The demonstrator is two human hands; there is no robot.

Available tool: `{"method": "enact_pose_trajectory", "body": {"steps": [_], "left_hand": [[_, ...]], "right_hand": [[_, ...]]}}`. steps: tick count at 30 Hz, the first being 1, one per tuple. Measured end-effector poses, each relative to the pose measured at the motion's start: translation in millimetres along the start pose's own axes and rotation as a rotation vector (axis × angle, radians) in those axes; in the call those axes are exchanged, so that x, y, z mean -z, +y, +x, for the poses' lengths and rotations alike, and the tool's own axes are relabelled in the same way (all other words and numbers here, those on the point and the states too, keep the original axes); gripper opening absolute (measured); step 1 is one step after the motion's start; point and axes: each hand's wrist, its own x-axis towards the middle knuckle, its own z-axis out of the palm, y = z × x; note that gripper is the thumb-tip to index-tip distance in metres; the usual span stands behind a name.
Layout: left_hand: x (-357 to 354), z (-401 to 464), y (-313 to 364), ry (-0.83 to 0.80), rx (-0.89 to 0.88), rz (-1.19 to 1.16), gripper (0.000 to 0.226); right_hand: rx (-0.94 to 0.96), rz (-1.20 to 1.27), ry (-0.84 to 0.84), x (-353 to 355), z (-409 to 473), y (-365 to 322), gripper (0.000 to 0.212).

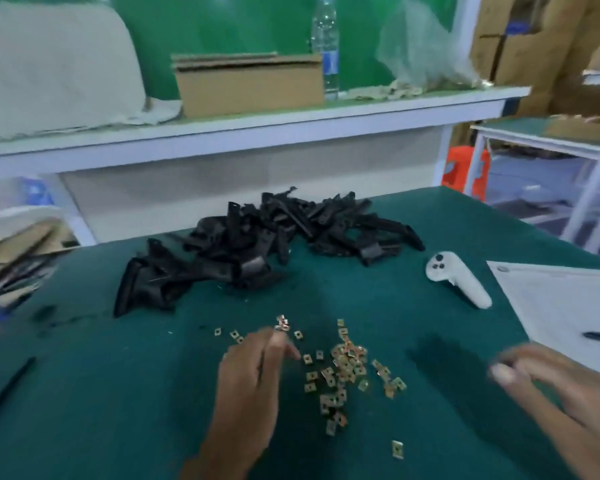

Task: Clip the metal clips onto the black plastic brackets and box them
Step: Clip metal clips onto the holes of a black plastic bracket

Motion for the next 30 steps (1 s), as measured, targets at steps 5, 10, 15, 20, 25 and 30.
{"method": "enact_pose_trajectory", "body": {"steps": [5, 10, 15, 20, 25, 30], "left_hand": [[48, 13, -76, 0.327, 0.276, 0.112, 0.032], [48, 21, -91, 0.359, 0.411, 0.032, 0.016], [46, 23, -95, 0.367, 0.472, -0.043, 0.018], [47, 26, -91, 0.375, 0.454, -0.055, 0.017], [49, 24, -86, 0.385, 0.394, -0.053, 0.039], [48, 22, -84, 0.419, 0.321, -0.047, 0.038]], "right_hand": [[0.178, 0.217, -0.171, -89, 132, -109, 0.024], [0.199, 0.068, -0.458, -194, 221, -156, 0.047], [0.029, -0.195, -0.515, -249, 262, -161, 0.050], [0.239, -0.178, -0.245, -241, 246, -149, 0.030], [0.235, 0.260, 0.102, -192, 216, -150, 0.017], [-0.116, 0.803, -0.197, -150, 173, -153, 0.027]]}}
